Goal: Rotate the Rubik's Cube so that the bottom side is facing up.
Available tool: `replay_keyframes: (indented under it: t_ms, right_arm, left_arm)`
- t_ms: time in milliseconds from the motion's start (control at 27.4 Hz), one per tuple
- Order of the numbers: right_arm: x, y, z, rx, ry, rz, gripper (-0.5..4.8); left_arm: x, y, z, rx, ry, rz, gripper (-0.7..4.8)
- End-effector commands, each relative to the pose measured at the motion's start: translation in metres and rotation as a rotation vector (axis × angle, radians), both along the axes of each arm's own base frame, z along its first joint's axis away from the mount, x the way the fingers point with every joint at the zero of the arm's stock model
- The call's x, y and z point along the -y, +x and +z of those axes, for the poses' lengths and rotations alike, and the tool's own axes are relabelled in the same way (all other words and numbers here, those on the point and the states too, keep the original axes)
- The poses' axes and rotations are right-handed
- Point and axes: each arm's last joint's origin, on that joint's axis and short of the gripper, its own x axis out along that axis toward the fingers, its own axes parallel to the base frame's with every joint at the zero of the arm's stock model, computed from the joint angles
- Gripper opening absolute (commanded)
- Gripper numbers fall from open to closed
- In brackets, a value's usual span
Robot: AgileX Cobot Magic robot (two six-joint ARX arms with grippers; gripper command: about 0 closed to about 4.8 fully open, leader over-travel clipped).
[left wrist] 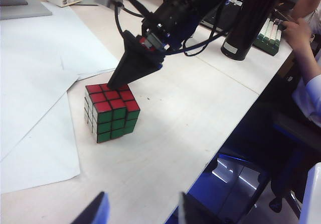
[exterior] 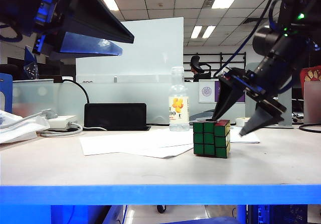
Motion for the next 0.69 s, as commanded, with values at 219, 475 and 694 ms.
replay_keyframes:
  t_ms: [219, 475, 694]
  right_arm:
    - [-0.014, -0.014, 0.044, 0.260, -0.109, 0.185, 4.79]
    - [-0.014, -0.027, 0.038, 0.202, -0.210, 0.294, 4.79]
    - [-0.025, -0.032, 0.038, 0.188, -0.197, 0.348, 4.79]
  left_arm:
    - [0.000, 0.000, 0.001, 0.006, -0.007, 0.001, 1.85]
    - [0.000, 0.000, 0.001, 0.005, -0.007, 0.000, 1.85]
    - [0.000, 0.000, 0.001, 0.004, -0.002, 0.000, 1.85]
